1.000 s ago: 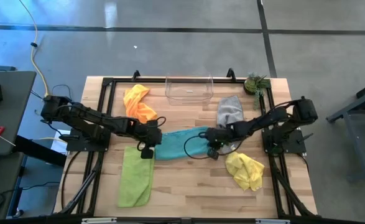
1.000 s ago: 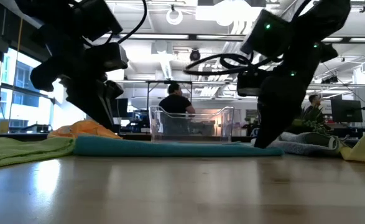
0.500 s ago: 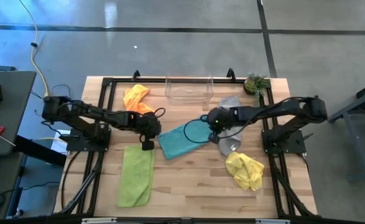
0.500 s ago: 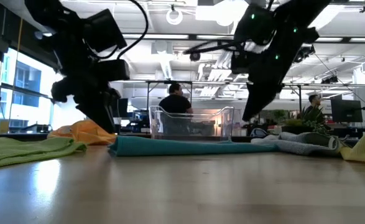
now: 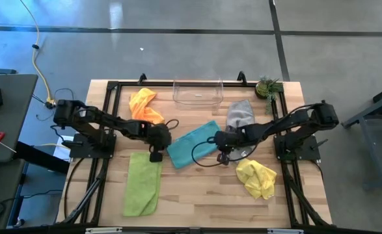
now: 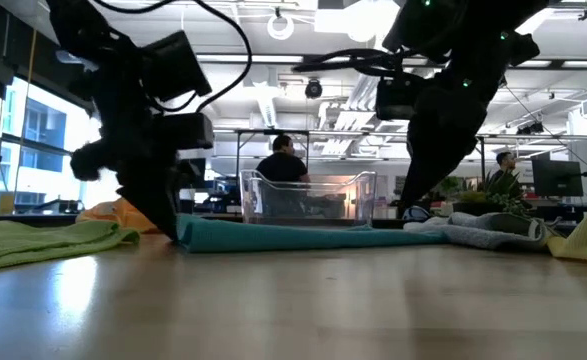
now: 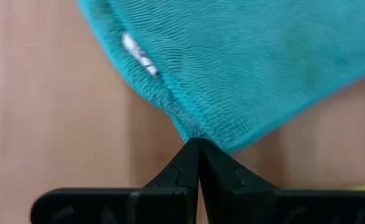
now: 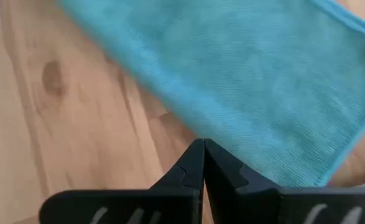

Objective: Fold microfiber towels
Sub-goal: Fold the blue towel on the table

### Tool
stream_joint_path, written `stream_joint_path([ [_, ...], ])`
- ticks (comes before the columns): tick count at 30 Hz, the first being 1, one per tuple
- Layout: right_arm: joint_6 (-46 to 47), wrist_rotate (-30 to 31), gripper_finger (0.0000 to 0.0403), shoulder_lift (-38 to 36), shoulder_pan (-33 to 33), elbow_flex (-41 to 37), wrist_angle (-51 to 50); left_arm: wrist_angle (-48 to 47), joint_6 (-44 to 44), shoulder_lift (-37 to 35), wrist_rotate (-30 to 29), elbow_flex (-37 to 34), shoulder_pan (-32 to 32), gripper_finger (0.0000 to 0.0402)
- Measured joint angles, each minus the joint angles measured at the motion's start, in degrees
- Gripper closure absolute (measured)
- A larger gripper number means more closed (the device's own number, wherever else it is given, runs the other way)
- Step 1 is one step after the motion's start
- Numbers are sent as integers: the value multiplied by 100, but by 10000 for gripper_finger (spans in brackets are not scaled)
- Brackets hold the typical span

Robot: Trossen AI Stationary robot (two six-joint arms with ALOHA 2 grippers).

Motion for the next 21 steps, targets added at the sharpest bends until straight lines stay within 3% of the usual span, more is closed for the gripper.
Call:
stream_joint_path([
  [8,-355,117,402,0,-392,-44,-96,-56,-959,-95,128,-23,-946,401],
  [14,-509,0,402,2,-682,-349,355,750,-1591,-94,80,-25,-1685,401],
  [21,-431,-199,402,2,-689,-531,807,761,-1437,-328,147,241,-1904,401],
])
